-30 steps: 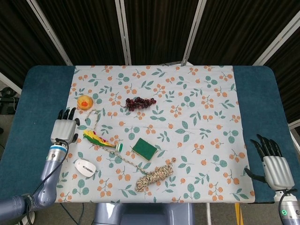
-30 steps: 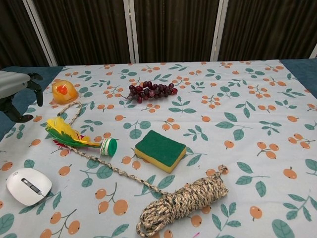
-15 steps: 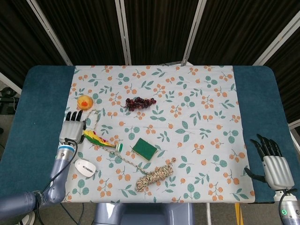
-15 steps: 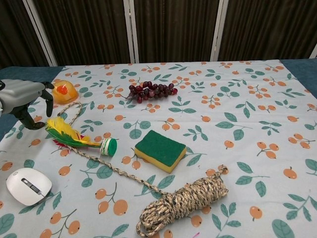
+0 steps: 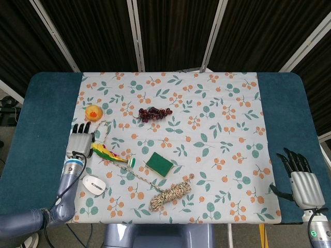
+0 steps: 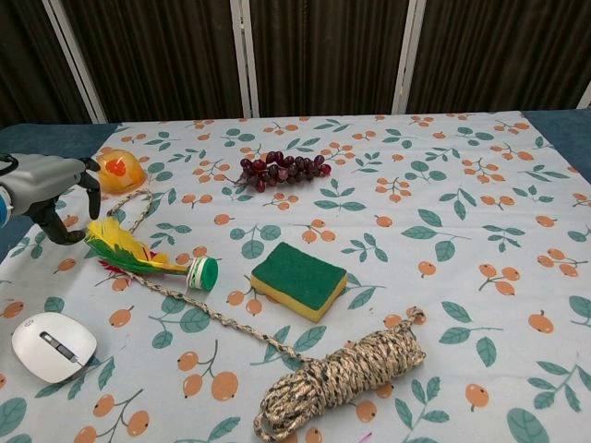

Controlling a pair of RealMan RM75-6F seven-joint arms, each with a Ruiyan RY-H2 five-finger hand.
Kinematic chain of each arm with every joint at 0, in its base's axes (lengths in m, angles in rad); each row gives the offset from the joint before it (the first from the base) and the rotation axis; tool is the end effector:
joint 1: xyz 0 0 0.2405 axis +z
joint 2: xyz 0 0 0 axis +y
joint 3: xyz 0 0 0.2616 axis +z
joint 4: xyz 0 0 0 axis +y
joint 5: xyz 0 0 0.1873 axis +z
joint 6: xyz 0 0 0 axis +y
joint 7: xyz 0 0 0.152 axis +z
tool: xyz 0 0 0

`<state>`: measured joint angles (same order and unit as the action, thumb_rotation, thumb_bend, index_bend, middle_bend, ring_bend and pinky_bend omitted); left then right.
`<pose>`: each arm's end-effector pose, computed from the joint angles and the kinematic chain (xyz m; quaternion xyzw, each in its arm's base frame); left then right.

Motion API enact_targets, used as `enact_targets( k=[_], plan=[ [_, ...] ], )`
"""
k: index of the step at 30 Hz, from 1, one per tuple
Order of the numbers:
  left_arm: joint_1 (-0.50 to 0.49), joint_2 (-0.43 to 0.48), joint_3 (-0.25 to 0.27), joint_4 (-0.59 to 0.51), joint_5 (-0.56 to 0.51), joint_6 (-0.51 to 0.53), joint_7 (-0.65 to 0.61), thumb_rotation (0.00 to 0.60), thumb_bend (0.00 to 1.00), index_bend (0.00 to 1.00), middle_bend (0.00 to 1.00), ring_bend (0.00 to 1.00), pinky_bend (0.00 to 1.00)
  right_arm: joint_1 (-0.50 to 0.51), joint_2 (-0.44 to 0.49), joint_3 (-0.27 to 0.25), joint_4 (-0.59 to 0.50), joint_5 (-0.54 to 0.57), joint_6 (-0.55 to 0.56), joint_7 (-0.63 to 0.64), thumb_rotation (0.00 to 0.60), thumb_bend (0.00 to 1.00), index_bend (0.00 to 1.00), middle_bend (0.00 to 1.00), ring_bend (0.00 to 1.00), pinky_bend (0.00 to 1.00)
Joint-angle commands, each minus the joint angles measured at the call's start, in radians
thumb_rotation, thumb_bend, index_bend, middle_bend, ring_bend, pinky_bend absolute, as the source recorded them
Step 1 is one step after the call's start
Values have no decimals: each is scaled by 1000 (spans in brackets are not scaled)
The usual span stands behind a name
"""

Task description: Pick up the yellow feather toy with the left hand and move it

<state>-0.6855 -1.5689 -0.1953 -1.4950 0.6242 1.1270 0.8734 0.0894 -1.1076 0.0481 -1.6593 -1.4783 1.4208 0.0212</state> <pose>-0.2239 0.3458 0.0180 -0.6888 -0.3954 -0.1758 0.5816 -0.3050 -0.1876 0.1737 0.5908 -0.4272 0.3844 0.5663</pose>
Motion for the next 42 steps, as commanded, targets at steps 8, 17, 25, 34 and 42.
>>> enact_targets(
  k=[8,17,25,34,42],
  plan=[
    [-15,-24,12,11,-17,-1,-15,600,385,447,0,0,0,1,0,1,-1,1,-1,4,600,121,133,0,0,0],
    [-12,-13,19,-9,-20,5,-44,600,389,508,0,0,1,1,-1,1,-2,2,-1,4,600,124,133,0,0,0],
    [-13,-6,32,-22,-20,8,-51,600,410,567,0,0,1,1,-2,2,-4,3,-1,6,600,125,133,0,0,0],
    [-13,4,41,-37,-1,15,-70,600,431,588,0,0,1,0,-2,3,-3,3,0,9,600,127,133,0,0,0],
    [-29,47,48,-93,51,53,-38,600,444,593,0,0,1,0,-4,3,1,-1,4,5,600,130,133,0,0,0]
  ],
)
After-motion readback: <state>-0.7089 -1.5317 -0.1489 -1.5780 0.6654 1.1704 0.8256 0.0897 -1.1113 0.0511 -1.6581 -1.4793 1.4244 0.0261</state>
